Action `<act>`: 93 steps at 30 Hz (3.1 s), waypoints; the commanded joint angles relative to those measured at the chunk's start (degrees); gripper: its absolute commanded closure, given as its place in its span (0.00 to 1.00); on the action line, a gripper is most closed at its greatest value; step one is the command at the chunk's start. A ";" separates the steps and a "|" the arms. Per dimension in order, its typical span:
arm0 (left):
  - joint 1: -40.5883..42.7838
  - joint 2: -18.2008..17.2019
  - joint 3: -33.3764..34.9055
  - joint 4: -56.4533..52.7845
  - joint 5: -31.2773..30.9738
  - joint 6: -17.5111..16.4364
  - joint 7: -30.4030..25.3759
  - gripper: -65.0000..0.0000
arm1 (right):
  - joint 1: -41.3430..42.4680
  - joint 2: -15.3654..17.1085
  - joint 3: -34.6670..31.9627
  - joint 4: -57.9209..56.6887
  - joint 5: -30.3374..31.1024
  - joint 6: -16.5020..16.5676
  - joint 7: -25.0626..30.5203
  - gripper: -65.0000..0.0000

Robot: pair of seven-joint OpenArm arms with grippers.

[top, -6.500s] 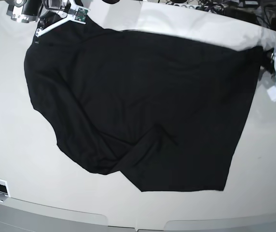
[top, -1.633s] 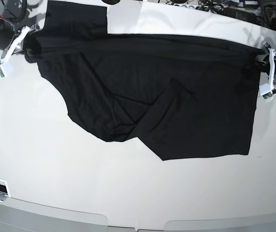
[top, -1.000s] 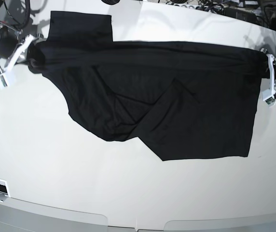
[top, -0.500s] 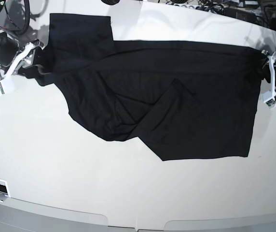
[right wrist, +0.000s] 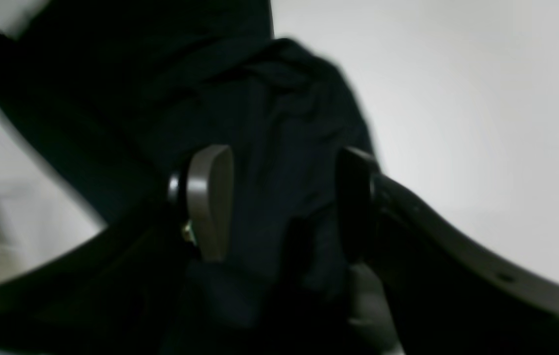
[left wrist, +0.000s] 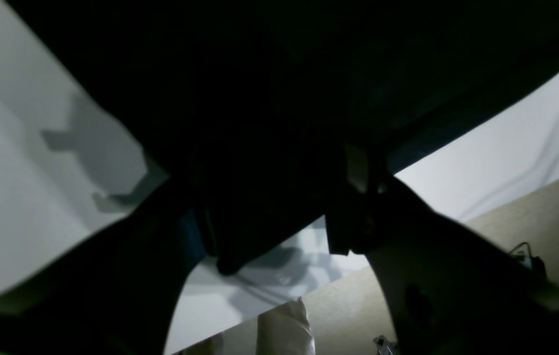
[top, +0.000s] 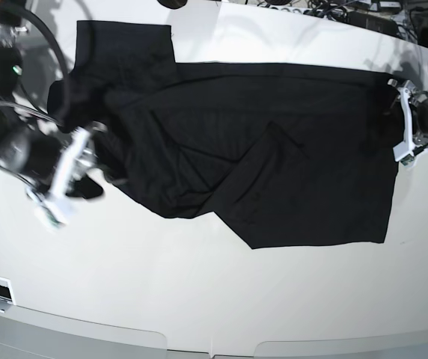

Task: Layout the t-shirt on the table in an organized manner, then fold the t-shirt properly
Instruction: 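Grasp the bunched shirt side with the right gripper and pull it outward, then regrasp the shirt shoulder with the right gripper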

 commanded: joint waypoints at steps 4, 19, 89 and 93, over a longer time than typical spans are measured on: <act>-0.63 -1.31 -0.68 0.50 -0.04 0.07 -0.42 0.54 | 5.84 1.07 -9.31 -0.63 -11.74 -0.04 8.00 0.46; -0.52 1.36 -0.68 0.50 1.46 0.04 -0.46 0.54 | 29.07 -4.20 -16.63 -48.15 -14.95 -6.67 17.73 0.46; -0.61 1.33 -0.68 0.52 1.60 0.02 -0.39 0.54 | 34.95 -8.09 18.18 -53.72 -39.95 -31.47 15.47 0.68; -1.25 1.33 -0.68 0.52 2.75 0.00 -0.35 0.54 | 35.74 -6.47 18.18 -53.62 -35.56 -25.77 16.50 0.40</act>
